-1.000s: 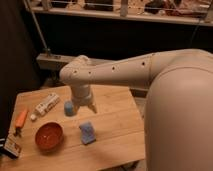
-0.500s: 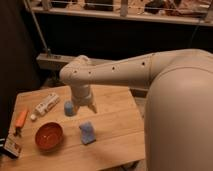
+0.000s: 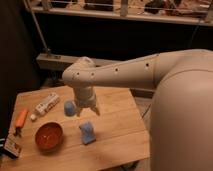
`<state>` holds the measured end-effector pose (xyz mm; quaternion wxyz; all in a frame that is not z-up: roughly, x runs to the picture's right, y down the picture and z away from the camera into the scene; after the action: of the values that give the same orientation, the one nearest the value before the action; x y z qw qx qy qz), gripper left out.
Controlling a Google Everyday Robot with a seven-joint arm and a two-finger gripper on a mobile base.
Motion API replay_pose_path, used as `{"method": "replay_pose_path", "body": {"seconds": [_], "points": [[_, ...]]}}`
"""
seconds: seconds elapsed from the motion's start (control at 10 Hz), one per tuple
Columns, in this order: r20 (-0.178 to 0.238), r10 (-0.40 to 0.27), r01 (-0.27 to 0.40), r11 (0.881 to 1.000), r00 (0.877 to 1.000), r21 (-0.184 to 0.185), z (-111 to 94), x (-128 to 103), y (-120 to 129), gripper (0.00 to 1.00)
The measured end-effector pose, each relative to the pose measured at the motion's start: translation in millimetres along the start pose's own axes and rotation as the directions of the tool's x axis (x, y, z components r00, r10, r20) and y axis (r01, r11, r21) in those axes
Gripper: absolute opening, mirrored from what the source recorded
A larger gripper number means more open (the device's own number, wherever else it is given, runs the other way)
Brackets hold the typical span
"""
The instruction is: Move the arm in a circular motion
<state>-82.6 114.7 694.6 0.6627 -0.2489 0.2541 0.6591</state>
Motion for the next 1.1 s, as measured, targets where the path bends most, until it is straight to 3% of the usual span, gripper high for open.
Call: {"method": "replay_pose_path", "body": {"seconds": [0.3,0.4,0.5,0.8,0.9,1.1], "points": [[-0.002,0.128,-0.128,0.991,0.992,0.029,-1,23,-38,0.65],[0.006,0.186,-0.186,0.982,0.983,0.044,-2,30,-57,0.65],[0.019,0.251,-0.252,0.966,0.968,0.057,-3,37,-79,0.65],[0.087,0.427,-0.433,0.898,0.900,0.077,-8,41,-167,0.65],[0.111,0.453,-0.462,0.883,0.885,0.082,-10,34,-193,0.65],[0.169,0.462,-0.483,0.868,0.871,0.114,-21,2,-244,0.65]]}}
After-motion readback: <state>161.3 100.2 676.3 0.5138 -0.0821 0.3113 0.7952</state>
